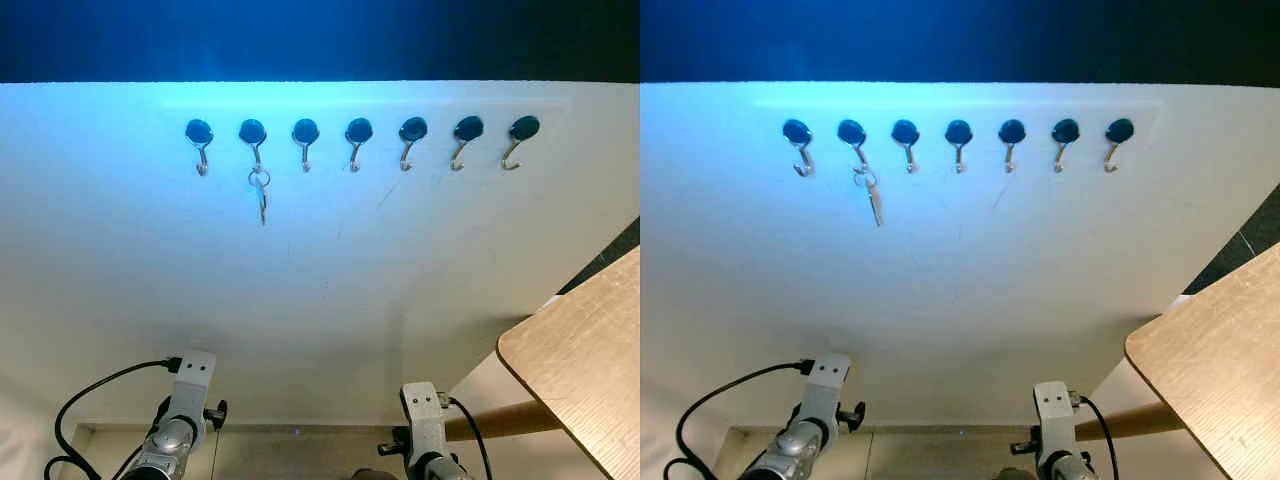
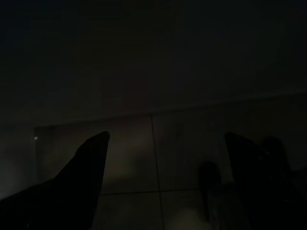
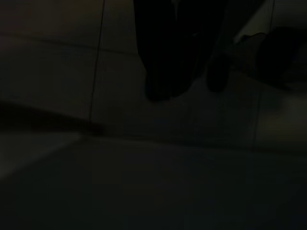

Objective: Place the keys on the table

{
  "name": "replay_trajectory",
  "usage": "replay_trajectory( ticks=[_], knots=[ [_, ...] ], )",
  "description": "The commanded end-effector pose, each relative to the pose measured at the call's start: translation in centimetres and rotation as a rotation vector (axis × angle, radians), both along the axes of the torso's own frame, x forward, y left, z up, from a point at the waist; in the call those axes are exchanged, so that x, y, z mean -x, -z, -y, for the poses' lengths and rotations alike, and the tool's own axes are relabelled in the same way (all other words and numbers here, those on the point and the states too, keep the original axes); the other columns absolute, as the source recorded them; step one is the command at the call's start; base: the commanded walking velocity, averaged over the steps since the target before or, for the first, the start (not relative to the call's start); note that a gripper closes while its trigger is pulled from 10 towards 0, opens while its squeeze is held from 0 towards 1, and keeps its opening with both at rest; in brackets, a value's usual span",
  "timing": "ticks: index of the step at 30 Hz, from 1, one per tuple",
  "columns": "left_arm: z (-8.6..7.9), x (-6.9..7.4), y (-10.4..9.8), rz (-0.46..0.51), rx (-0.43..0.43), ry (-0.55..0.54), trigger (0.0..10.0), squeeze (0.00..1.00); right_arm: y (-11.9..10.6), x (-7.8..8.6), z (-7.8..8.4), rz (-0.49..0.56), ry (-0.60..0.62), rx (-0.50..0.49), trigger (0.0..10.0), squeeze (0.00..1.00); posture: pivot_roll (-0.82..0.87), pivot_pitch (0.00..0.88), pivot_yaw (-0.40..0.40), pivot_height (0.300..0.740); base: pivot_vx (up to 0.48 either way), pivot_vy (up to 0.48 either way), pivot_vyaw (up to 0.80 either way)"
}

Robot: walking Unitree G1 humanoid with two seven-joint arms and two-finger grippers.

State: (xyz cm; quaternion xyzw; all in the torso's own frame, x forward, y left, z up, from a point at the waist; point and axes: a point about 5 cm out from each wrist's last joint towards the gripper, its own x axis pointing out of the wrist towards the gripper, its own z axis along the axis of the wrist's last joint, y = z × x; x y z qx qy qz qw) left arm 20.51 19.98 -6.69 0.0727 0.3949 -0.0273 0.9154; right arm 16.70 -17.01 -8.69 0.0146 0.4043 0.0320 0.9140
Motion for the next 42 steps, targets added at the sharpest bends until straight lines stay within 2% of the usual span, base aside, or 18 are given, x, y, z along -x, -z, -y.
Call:
replay_trajectory(
  ticks=[1, 14, 22, 42],
  knots=[
    [-0.1, 0.4, 0.2, 0.004, 0.012, -0.014, 10.0, 0.0, 0.2, 0.5, 0.7, -0.019, 0.058, -0.007, 10.0, 0.0, 0.04, 0.072, -0.001, 0.74, 0.0, 0.0, 0.0],
    [1.1, -0.8, -0.4, 0.045, 0.038, 0.012, 10.0, 0.0, 0.0, 0.1, 1.0, -0.007, 0.082, -0.005, 10.0, 0.0, 0.04, 0.061, -0.004, 0.74, -0.21, 0.0, 0.0],
    [1.2, -1.6, -0.9, 0.062, 0.035, 0.031, 10.0, 0.0, 0.0, 0.1, 1.1, -0.008, 0.09, -0.005, 10.0, 0.0, 0.04, 0.052, 0.002, 0.74, -0.282, 0.0, 0.0],
    [1.4, -2.2, -1.2, 0.065, 0.018, 0.091, 10.0, 0.0, 0.1, 0.5, 1.2, -0.01, 0.12, -0.008, 10.0, 0.0, 0.03, 0.048, 0.022, 0.74, -0.264, 0.0, 0.0]
  ],
)
